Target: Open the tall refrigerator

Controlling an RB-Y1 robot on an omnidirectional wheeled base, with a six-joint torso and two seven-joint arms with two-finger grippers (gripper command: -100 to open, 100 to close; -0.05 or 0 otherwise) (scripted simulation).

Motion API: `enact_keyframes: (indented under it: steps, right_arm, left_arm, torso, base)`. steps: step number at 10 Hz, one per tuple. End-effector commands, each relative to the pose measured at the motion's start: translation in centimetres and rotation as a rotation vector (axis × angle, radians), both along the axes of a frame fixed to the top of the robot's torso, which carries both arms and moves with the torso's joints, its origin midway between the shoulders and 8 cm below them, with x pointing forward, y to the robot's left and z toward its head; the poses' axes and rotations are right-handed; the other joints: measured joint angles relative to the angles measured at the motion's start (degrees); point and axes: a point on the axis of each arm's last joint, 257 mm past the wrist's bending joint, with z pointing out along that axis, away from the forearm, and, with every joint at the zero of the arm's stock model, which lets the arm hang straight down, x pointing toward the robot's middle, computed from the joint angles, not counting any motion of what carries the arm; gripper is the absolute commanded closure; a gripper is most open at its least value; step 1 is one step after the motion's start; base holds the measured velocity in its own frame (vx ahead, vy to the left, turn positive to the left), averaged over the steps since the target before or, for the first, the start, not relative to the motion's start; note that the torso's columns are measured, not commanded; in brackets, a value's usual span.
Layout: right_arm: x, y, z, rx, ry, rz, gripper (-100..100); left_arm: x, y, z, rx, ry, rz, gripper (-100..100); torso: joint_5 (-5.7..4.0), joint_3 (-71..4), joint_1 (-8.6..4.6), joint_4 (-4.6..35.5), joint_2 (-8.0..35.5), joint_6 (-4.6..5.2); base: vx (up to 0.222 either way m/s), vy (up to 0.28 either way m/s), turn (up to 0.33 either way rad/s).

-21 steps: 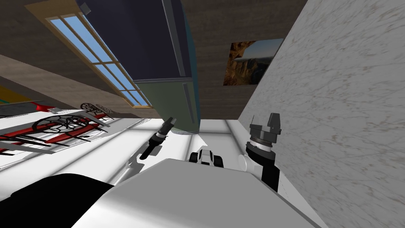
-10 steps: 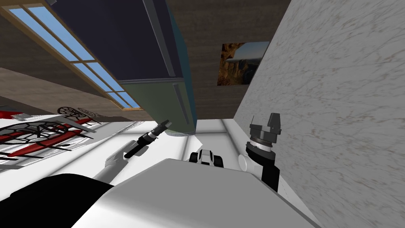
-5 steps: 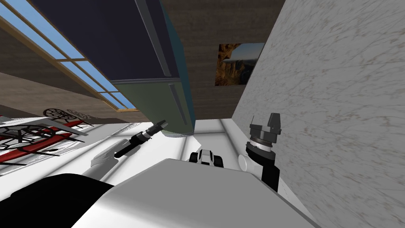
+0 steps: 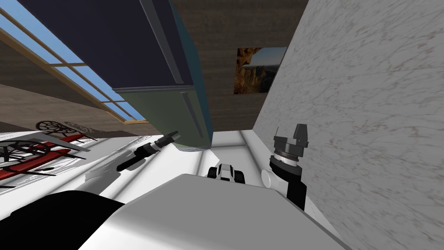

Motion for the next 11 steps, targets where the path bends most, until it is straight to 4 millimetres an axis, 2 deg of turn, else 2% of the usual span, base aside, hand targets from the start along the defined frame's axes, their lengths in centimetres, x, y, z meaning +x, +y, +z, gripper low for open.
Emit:
enact_keyframes:
  steps: [1,2,6,7,10,11]
  right_arm:
    - [0.0,0.0,0.0,0.0,0.0,0.0,0]
    - [0.0,0.0,0.0,0.0,0.0,0.0,0]
    - [0.0,0.0,0.0,0.0,0.0,0.0,0]
    - [0.0,0.0,0.0,0.0,0.0,0.0,0]
    - [0.0,0.0,0.0,0.0,0.0,0.0,0]
    - [0.0,0.0,0.0,0.0,0.0,0.0,0]
  left_arm:
    - [-0.4,3.2,0.6,0.02,0.063,0.022,-100]
    - [-0.4,4.1,0.6,0.028,0.078,0.036,-100]
    - [-0.8,8.6,2.6,0.061,0.157,0.085,-100]
    - [-1.1,10.3,3.5,0.061,0.182,0.108,-100]
    - [-1.2,12.6,5.5,0.085,0.216,0.141,-100]
    - [-1.4,14.0,6.9,0.086,0.235,0.162,-100]
  torso:
    - [-0.01,0.0,-0.02,0.0,0.0,-0.02]
    - [-0.03,-0.1,-0.1,0.0,-0.1,0.0]
    - [0.0,0.0,0.0,0.0,0.0,-0.01]
    - [0.02,0.0,0.06,0.0,0.0,-0.03]
    - [0.0,0.0,-0.01,0.0,0.0,0.01]
    - [0.01,0.0,0.02,0.0,0.0,-0.04]
  base:
    - [0.062,-0.065,-0.091]
    - [0.051,-0.05,-0.04]
    - [0.057,-0.049,-0.053]
    - [0.075,-0.045,-0.068]
    - [0.063,-0.034,-0.047]
    - [0.077,-0.044,-0.047]
